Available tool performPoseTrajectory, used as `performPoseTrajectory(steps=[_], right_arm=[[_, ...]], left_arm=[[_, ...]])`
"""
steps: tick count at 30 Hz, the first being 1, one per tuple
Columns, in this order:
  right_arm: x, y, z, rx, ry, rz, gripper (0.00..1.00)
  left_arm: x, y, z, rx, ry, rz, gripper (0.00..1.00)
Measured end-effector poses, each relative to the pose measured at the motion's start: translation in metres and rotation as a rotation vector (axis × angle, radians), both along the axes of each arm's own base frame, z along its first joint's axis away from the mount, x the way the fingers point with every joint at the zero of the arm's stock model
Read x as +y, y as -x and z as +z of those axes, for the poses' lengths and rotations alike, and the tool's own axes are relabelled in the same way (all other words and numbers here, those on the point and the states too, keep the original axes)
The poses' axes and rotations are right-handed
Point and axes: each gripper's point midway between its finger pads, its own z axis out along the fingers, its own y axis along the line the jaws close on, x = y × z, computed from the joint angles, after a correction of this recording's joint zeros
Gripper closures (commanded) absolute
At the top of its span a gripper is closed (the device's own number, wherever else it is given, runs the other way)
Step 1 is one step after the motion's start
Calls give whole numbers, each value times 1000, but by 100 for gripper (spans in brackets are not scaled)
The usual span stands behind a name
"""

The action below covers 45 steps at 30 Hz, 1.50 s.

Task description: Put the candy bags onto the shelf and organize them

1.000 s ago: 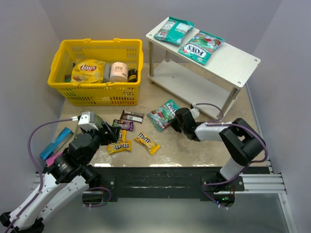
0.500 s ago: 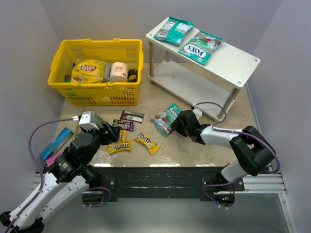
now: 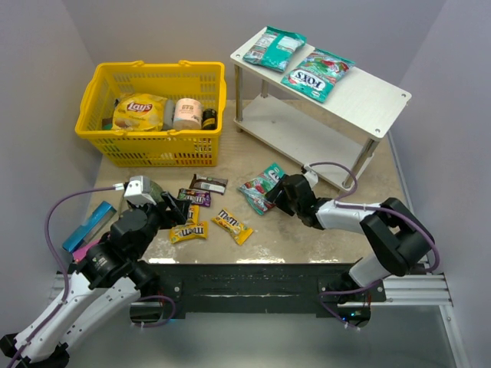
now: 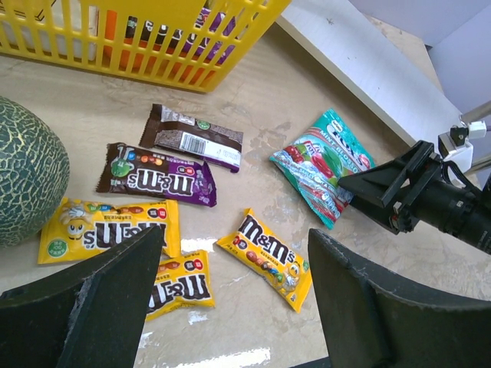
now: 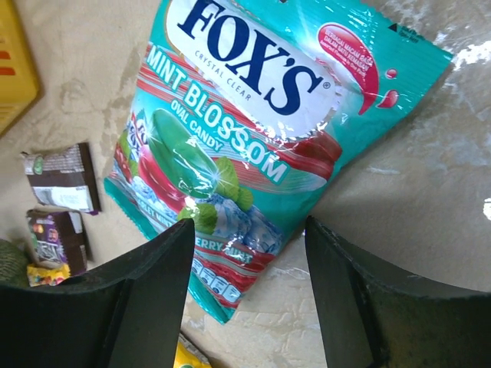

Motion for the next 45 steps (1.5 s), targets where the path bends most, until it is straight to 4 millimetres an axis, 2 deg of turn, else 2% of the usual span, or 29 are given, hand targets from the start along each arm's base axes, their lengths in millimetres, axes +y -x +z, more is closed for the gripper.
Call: performPoseTrajectory(steps=[4,7,8,10,11,14,22,26,32,45], right_arm=[[2,-3,0,-17,-42,-22,43],[1,-2,-2,-22,-54,-40,54],[0,-2,-3,-21,-57,-45,63],[-2,-2,-5,-19,-58,-56,74],[-3,-1,-8,-13,-55,-59,84],[-4,-1,-11,-9,-54,-71,100],[-6,-1,-10,-13,-44,-71,100],[-10,3,-2,-24,-18,-47,100],[-14,7,35,-91,0,4,100],[7,5,153,-300,-82,162,100]], left_arm=[[0,0,0,0,0,1,18],[0,0,0,0,0,1,18],[0,0,0,0,0,0,18],[0,0,0,0,0,1,18],[0,0,0,0,0,1,18],[0,0,0,0,-1,1,18],[0,0,0,2,5,3,18],[0,0,0,2,5,3,18],[0,0,0,3,5,3,18],[0,0,-1,5,3,3,18]])
